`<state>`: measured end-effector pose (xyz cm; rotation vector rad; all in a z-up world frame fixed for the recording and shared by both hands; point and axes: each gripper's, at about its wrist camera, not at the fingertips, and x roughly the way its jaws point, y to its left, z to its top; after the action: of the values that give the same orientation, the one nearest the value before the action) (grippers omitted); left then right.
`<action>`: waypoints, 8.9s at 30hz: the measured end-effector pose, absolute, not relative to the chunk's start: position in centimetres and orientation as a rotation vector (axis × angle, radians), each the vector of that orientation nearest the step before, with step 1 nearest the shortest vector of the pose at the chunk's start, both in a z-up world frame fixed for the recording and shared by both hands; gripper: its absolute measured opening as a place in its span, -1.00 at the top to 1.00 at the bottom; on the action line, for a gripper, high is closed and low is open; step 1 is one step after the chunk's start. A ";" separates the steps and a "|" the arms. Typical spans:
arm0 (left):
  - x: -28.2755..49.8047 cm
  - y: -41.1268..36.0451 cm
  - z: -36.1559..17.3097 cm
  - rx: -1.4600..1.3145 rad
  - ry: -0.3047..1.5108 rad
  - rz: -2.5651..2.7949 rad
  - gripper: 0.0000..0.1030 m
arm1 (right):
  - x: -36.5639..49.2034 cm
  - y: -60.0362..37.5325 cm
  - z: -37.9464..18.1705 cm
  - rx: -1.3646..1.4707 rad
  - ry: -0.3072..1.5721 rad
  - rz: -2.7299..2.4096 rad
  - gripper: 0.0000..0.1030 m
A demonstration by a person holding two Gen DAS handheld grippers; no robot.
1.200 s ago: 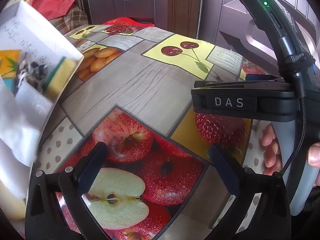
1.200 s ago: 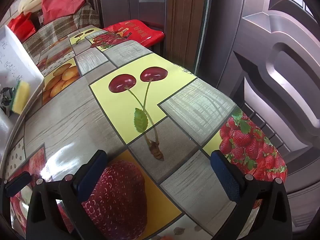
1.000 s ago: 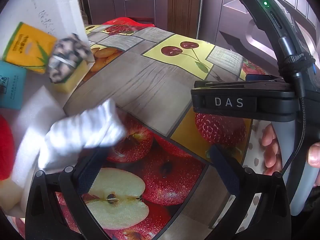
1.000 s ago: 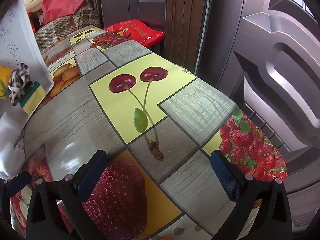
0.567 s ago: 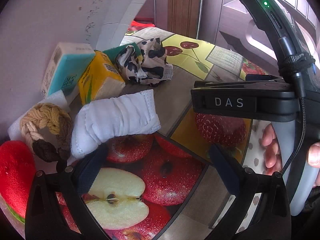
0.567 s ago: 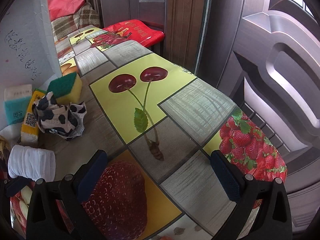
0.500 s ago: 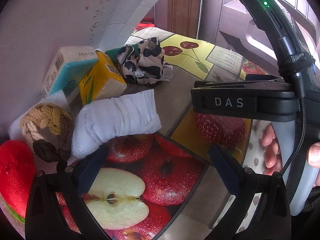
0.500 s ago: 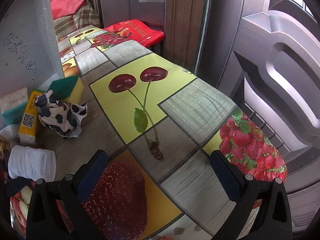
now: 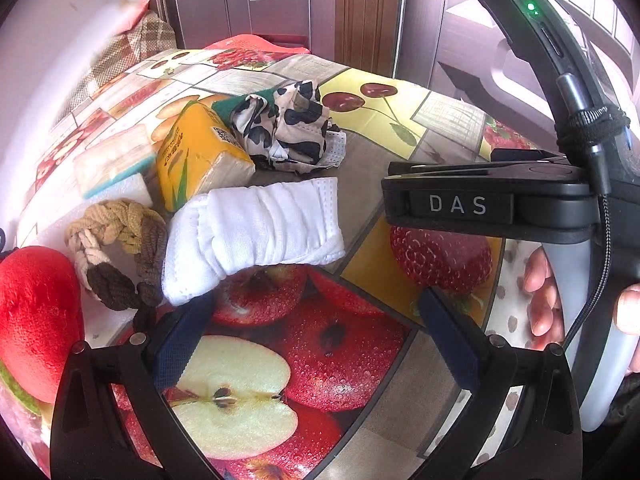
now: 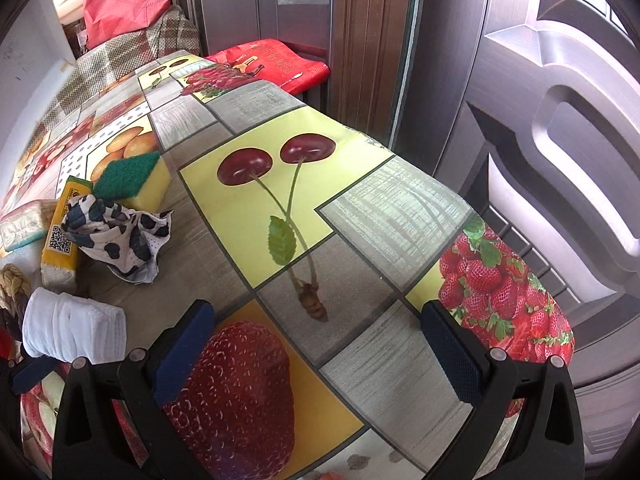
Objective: Organize soft objects
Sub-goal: 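Grasp the white folded cloth with the right gripper and lift it, then grasp the red apple plush with the left gripper while the right gripper holds the white cloth, then carry the apple plush and white cloth into the white box and open both grippers, then grasp the pink fluffy plush with the left gripper while the right gripper grasps the cow-print cloth, then carry the pink plush and cow-print cloth into the white box and release both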
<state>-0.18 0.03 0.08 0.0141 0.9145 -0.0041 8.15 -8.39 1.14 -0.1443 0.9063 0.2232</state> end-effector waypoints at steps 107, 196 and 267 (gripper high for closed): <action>-8.7 7.4 2.7 -0.139 0.722 0.230 -0.75 | 3.5 -7.7 5.4 -0.191 0.655 0.933 -1.00; -22.6 24.6 5.5 -0.150 0.339 0.815 -0.40 | -10.2 14.3 4.4 -0.280 0.351 1.250 -0.67; -12.7 10.4 6.1 -0.098 0.335 0.377 -0.02 | 3.2 -6.3 6.6 0.069 0.400 0.902 0.40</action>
<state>-12.74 10.41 6.06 -0.0980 0.3350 0.3772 3.21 -6.29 6.59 0.0694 0.4001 0.9015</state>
